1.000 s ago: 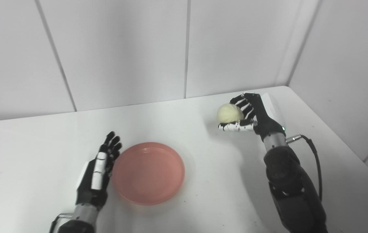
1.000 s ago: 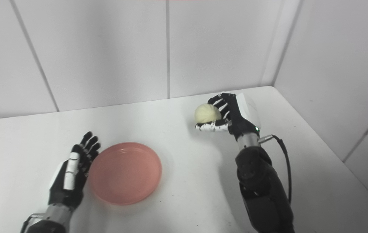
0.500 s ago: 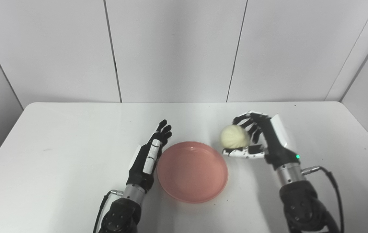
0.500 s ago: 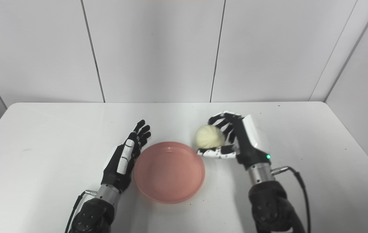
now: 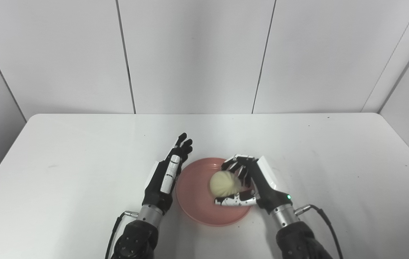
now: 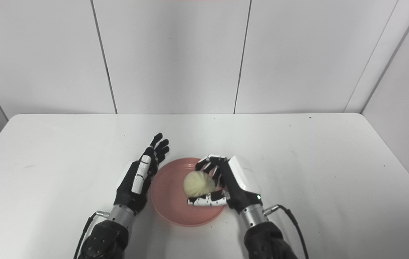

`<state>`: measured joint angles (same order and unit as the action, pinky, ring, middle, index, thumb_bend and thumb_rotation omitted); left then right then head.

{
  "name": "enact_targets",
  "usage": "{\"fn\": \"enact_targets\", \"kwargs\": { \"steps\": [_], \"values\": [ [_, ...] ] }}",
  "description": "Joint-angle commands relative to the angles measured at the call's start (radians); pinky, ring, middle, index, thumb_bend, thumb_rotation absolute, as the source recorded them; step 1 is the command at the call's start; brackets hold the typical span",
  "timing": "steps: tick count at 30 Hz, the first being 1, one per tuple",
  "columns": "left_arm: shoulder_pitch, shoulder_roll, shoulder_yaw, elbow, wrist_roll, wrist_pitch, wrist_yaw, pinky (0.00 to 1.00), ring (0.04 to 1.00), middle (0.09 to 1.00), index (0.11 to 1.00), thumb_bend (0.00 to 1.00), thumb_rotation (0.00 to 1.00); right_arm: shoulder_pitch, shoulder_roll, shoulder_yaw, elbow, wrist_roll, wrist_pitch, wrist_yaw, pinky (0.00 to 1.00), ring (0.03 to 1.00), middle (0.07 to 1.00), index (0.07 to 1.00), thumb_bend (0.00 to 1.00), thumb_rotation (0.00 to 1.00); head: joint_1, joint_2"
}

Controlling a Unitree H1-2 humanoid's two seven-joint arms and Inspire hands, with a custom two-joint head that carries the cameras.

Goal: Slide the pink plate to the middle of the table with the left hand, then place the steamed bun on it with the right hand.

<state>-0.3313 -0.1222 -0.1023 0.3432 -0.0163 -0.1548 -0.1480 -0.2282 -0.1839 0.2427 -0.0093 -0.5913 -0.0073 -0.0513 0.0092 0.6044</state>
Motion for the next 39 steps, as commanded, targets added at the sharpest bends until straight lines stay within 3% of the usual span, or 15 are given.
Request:
{"fn": "enact_targets", "kwargs": {
  "steps": [1, 8, 15, 17, 18, 19, 20, 21, 22, 24, 28, 29, 33, 39],
  "values": [
    [0.047, -0.002, -0.007, 0.028, -0.010, -0.024, -0.005, 0.98, 0.941, 0.947, 0.940, 0.64, 1.00, -0.028, 0.008, 0.008, -0.010, -0.016, -0.063, -0.032, 0.27, 0.343, 0.418, 0.517, 0.51, 0.00, 0.004, 0.001],
    [0.047, 0.005, -0.010, 0.028, -0.013, -0.013, -0.015, 1.00, 0.956, 0.960, 0.948, 0.66, 1.00, -0.031, 0.001, 0.038, 0.046, -0.061, -0.076, -0.049, 0.22, 0.302, 0.403, 0.516, 0.51, 0.00, 0.010, -0.007],
    [0.047, 0.005, -0.007, 0.034, -0.020, -0.016, -0.022, 1.00, 0.955, 0.957, 0.947, 0.66, 1.00, -0.043, -0.020, 0.045, 0.085, -0.083, -0.148, -0.084, 0.29, 0.370, 0.427, 0.538, 0.51, 0.00, 0.004, -0.011],
    [0.047, 0.004, -0.007, 0.037, -0.018, -0.025, -0.020, 1.00, 0.953, 0.957, 0.947, 0.65, 1.00, -0.044, -0.028, 0.052, 0.078, -0.093, -0.159, -0.077, 0.37, 0.447, 0.445, 0.540, 0.51, 0.00, 0.001, -0.010],
    [0.047, 0.003, -0.006, 0.038, -0.019, -0.030, -0.020, 1.00, 0.950, 0.953, 0.942, 0.65, 1.00, -0.043, -0.030, 0.055, 0.065, -0.093, -0.159, -0.068, 0.47, 0.561, 0.520, 0.515, 0.51, 0.02, 0.000, -0.009],
    [0.047, 0.003, -0.006, 0.037, -0.018, -0.030, -0.020, 1.00, 0.949, 0.953, 0.940, 0.65, 1.00, -0.041, -0.032, 0.057, 0.051, -0.093, -0.156, -0.058, 0.58, 0.663, 0.668, 0.503, 0.50, 0.09, 0.000, -0.009],
    [0.048, 0.003, -0.007, 0.033, -0.017, -0.027, -0.019, 1.00, 0.949, 0.952, 0.940, 0.65, 1.00, -0.040, -0.034, 0.059, 0.036, -0.092, -0.150, -0.046, 0.59, 0.676, 0.686, 0.502, 0.50, 0.09, -0.001, -0.007],
    [0.048, 0.004, -0.009, 0.027, -0.013, -0.018, -0.019, 1.00, 0.948, 0.951, 0.939, 0.65, 1.00, -0.039, -0.039, 0.059, 0.026, -0.090, -0.148, -0.038, 0.64, 0.730, 0.752, 0.658, 0.52, 0.04, 0.000, -0.006],
    [0.048, 0.005, -0.011, 0.024, -0.011, -0.012, -0.019, 1.00, 0.953, 0.955, 0.942, 0.66, 1.00, -0.038, -0.042, 0.058, 0.020, -0.090, -0.148, -0.032, 0.68, 0.773, 0.804, 0.731, 0.53, 0.02, 0.000, -0.006],
    [0.048, 0.005, -0.011, 0.021, -0.010, -0.008, -0.018, 1.00, 0.957, 0.957, 0.945, 0.66, 1.00, -0.038, -0.049, 0.057, 0.016, -0.088, -0.154, -0.025, 0.72, 0.814, 0.850, 0.793, 0.54, 0.01, 0.002, -0.005],
    [0.044, 0.004, -0.010, 0.029, -0.008, -0.019, -0.014, 1.00, 0.958, 0.958, 0.947, 0.65, 1.00, -0.038, -0.059, 0.054, 0.009, -0.091, -0.158, -0.013, 0.84, 0.906, 0.928, 0.851, 0.53, 0.18, 0.003, -0.006],
    [0.044, 0.003, -0.010, 0.029, -0.007, -0.022, -0.012, 1.00, 0.954, 0.957, 0.944, 0.64, 1.00, -0.039, -0.062, 0.053, 0.007, -0.091, -0.160, -0.010, 0.88, 0.931, 0.948, 0.862, 0.55, 0.27, 0.004, -0.006],
    [0.044, 0.002, -0.008, 0.031, -0.006, -0.027, -0.009, 1.00, 0.953, 0.955, 0.942, 0.64, 1.00, -0.043, -0.073, 0.056, 0.014, -0.083, -0.170, -0.002, 0.93, 0.962, 0.975, 0.866, 0.60, 0.36, 0.005, -0.008],
    [0.041, 0.008, -0.005, 0.030, -0.003, -0.025, -0.007, 1.00, 0.958, 0.956, 0.941, 0.65, 1.00, -0.041, -0.075, 0.045, 0.020, -0.053, -0.173, 0.002, 0.95, 0.989, 0.995, 0.867, 0.65, 0.42, 0.005, -0.007]
  ]
}}
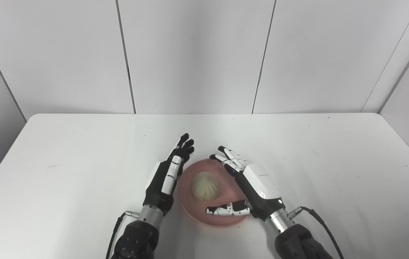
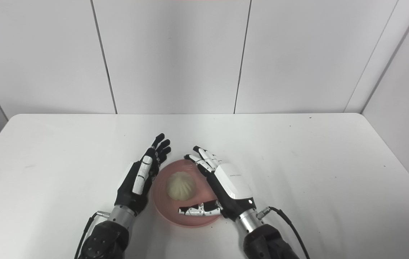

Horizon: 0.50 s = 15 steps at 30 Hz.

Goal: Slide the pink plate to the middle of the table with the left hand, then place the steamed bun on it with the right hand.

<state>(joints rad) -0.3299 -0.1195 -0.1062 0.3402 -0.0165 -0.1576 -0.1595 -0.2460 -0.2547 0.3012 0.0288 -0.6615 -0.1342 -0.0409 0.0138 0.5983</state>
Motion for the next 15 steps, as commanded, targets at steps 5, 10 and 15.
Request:
{"fn": "enact_targets", "kwargs": {
  "steps": [5, 10, 15],
  "values": [
    [0.039, 0.009, 0.003, 0.028, -0.010, -0.012, 0.000, 1.00, 0.963, 0.961, 0.947, 0.66, 1.00, -0.014, 0.001, -0.032, -0.017, 0.040, -0.057, -0.030, 0.93, 0.989, 1.000, 0.897, 0.66, 0.51, 0.002, -0.001],
    [0.044, 0.000, 0.014, 0.016, -0.019, -0.003, 0.006, 1.00, 0.973, 0.965, 0.950, 0.66, 1.00, 0.008, 0.053, -0.105, 0.045, 0.151, -0.139, -0.115, 0.87, 0.963, 0.994, 0.970, 0.63, 0.63, 0.013, -0.003],
    [0.048, 0.001, 0.007, 0.012, 0.000, -0.005, 0.011, 1.00, 0.991, 0.978, 0.962, 0.66, 1.00, 0.017, 0.086, -0.168, 0.075, 0.294, -0.157, -0.097, 0.96, 0.999, 1.000, 1.000, 0.61, 0.78, 0.037, -0.009]
  ]
}}
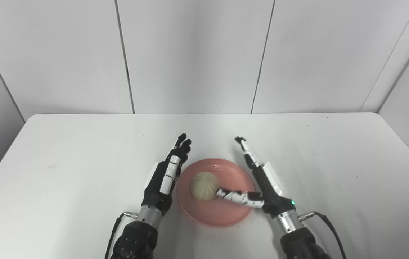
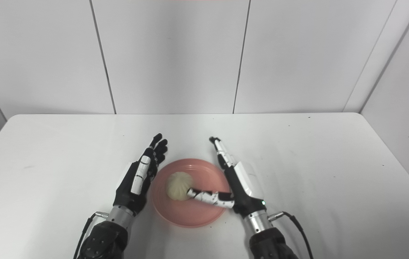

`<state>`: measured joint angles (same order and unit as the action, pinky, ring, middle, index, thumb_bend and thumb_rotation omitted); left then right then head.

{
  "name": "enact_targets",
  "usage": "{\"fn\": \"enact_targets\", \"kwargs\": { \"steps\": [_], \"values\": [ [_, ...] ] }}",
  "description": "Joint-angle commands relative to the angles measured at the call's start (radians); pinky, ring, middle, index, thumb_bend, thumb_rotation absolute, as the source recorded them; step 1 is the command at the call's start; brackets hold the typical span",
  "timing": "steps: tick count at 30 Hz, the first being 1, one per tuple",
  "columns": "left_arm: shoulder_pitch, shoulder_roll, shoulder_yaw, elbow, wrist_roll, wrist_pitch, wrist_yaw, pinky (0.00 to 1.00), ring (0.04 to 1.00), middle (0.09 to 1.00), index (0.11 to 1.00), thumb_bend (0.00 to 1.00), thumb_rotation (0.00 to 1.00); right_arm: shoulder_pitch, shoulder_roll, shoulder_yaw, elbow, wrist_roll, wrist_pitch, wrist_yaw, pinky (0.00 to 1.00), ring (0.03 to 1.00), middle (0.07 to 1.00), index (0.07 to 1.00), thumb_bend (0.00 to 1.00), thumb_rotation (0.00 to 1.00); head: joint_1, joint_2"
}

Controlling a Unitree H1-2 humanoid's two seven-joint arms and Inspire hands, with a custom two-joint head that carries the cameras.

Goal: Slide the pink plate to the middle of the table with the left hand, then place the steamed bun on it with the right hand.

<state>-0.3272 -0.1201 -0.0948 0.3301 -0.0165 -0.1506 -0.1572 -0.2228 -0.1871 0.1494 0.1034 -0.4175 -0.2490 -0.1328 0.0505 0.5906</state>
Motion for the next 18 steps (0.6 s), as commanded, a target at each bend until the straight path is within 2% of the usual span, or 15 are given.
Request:
{"fn": "enact_targets", "kwargs": {
  "steps": [1, 3, 8, 14, 18],
  "values": [
    [0.045, 0.002, -0.006, 0.023, 0.005, -0.015, 0.012, 1.00, 0.994, 0.980, 0.967, 0.66, 1.00, -0.004, 0.024, -0.026, 0.000, 0.077, -0.036, 0.002, 0.97, 1.000, 1.000, 1.000, 0.60, 0.82, 0.006, -0.004],
    [0.047, 0.002, -0.010, 0.020, 0.020, -0.020, 0.022, 1.00, 0.999, 0.986, 0.979, 0.64, 1.00, 0.002, 0.040, -0.053, -0.011, 0.153, 0.001, 0.025, 0.99, 1.000, 1.000, 1.000, 0.58, 0.87, 0.016, -0.006],
    [0.055, -0.005, -0.015, 0.014, 0.051, -0.035, 0.057, 1.00, 1.000, 0.999, 0.997, 0.63, 1.00, 0.007, 0.072, -0.104, -0.026, 0.360, 0.071, 0.110, 1.00, 1.000, 1.000, 1.000, 0.58, 0.87, 0.039, -0.009],
    [0.070, -0.016, -0.013, 0.000, 0.080, -0.040, 0.112, 1.00, 1.000, 1.000, 0.996, 0.64, 1.00, 0.010, 0.099, -0.133, -0.038, 0.467, 0.117, 0.153, 1.00, 1.000, 1.000, 1.000, 0.59, 0.86, 0.049, -0.009],
    [0.080, -0.007, -0.011, -0.035, 0.047, 0.002, 0.089, 1.00, 1.000, 1.000, 1.000, 0.67, 1.00, 0.024, 0.110, -0.133, -0.054, 0.491, 0.154, 0.164, 1.00, 1.000, 1.000, 1.000, 0.60, 0.88, 0.050, -0.008]
  ]
}}
